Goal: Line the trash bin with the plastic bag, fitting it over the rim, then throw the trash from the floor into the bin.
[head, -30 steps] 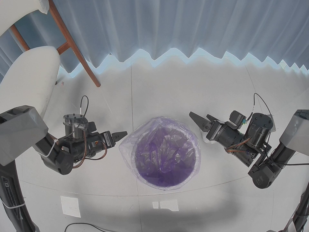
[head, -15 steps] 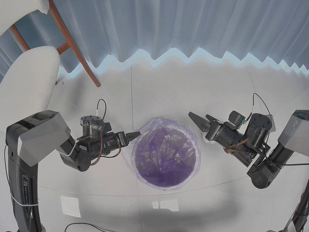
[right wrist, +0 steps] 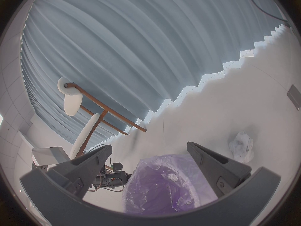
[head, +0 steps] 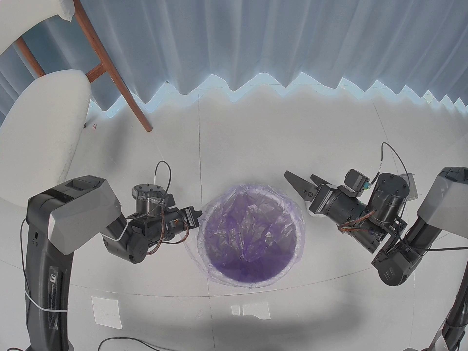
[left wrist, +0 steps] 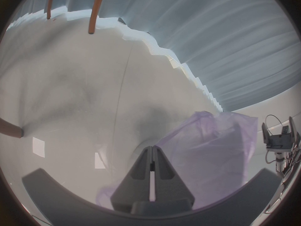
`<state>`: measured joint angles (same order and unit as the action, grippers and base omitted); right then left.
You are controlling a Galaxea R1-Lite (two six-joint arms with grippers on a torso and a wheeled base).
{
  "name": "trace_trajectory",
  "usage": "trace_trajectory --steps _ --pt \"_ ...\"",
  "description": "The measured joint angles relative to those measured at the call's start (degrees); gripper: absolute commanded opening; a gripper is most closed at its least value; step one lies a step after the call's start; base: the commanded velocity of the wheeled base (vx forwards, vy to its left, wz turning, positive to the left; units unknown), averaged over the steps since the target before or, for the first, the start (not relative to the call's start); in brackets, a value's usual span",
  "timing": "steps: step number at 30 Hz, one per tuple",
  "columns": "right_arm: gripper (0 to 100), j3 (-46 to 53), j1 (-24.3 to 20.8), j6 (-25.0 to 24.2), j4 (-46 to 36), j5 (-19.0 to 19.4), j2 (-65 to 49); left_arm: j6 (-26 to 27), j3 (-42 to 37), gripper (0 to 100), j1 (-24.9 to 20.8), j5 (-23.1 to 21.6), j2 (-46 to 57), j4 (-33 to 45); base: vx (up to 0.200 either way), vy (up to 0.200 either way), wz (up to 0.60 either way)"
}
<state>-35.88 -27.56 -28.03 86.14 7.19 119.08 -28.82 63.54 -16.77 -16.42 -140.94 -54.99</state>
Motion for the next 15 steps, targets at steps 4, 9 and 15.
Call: trace_trajectory --steps 4,9,15 --pt "100 0.0 -0.2 0.0 0.7 0.0 0.5 -0.3 1.4 0 0.3 2.3 -2.1 0.6 0.000 0.000 0.00" --pt "100 0.3 -0.5 0.1 1.1 -0.1 1.1 -0.2 2.2 0 1.3 5.2 -4.4 1.5 0.000 0.000 0.00" --pt "100 0.3 -0.8 0.1 1.1 -0.1 1.7 0.1 2.6 0 2.0 7.9 -6.6 1.0 0.000 0.000 0.00"
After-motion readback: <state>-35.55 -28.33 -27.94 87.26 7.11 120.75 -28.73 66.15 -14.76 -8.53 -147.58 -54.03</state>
